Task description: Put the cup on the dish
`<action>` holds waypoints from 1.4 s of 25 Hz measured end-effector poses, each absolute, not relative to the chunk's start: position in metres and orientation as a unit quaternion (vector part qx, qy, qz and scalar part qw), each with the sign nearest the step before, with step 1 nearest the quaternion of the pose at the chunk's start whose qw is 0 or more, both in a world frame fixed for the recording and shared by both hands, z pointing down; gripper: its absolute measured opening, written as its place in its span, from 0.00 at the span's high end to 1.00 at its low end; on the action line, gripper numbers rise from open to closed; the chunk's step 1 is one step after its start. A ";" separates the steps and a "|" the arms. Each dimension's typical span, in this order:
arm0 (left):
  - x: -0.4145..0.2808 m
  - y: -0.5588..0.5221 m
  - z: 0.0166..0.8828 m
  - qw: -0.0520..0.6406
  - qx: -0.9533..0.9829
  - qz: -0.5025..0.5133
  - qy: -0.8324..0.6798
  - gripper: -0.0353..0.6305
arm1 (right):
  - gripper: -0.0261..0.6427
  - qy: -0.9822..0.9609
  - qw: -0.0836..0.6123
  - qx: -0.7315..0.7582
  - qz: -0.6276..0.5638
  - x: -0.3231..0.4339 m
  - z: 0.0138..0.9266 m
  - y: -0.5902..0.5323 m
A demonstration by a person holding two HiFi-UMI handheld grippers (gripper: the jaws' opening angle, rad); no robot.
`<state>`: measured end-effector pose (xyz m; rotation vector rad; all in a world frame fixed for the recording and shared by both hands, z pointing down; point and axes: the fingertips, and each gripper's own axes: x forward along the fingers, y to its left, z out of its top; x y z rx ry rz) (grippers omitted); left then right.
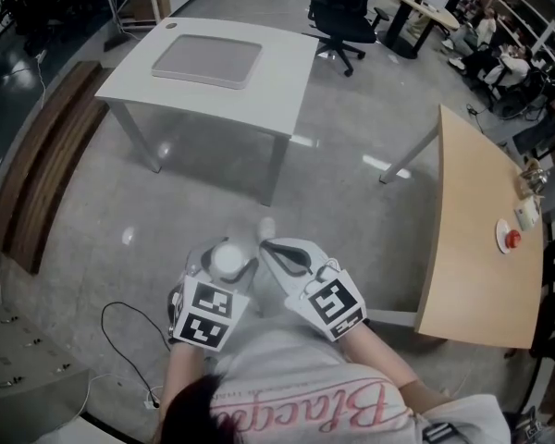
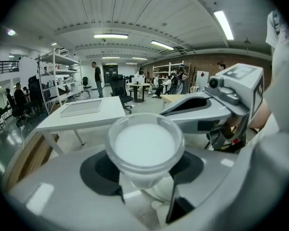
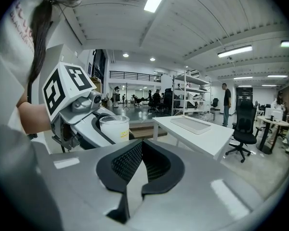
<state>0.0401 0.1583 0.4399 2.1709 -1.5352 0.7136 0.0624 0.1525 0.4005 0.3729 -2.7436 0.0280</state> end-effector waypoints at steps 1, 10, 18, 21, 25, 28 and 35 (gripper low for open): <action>0.040 0.158 0.441 0.194 0.773 0.254 -0.548 0.57 | 0.96 -0.974 0.186 0.131 0.010 0.062 0.402 0.152; 0.017 0.143 0.439 0.199 0.756 0.246 -0.573 0.57 | 0.96 -0.980 0.169 0.106 0.010 0.037 0.403 0.142; -0.005 0.108 0.437 0.197 0.752 0.252 -0.576 0.57 | 0.96 -0.982 0.159 0.104 0.019 0.015 0.401 0.106; -0.009 0.089 0.439 0.200 0.753 0.256 -0.572 0.57 | 0.96 -0.981 0.156 0.109 0.032 0.009 0.400 0.082; -0.022 0.061 0.437 0.198 0.754 0.257 -0.571 0.57 | 0.96 -0.982 0.151 0.110 0.038 -0.006 0.397 0.050; -0.035 0.037 0.433 0.194 0.752 0.255 -0.576 0.57 | 0.96 -0.982 0.151 0.103 0.037 -0.020 0.395 0.029; -0.061 -0.019 0.432 0.203 0.739 0.262 -0.586 0.57 | 0.96 -0.985 0.144 0.090 0.032 -0.047 0.387 -0.032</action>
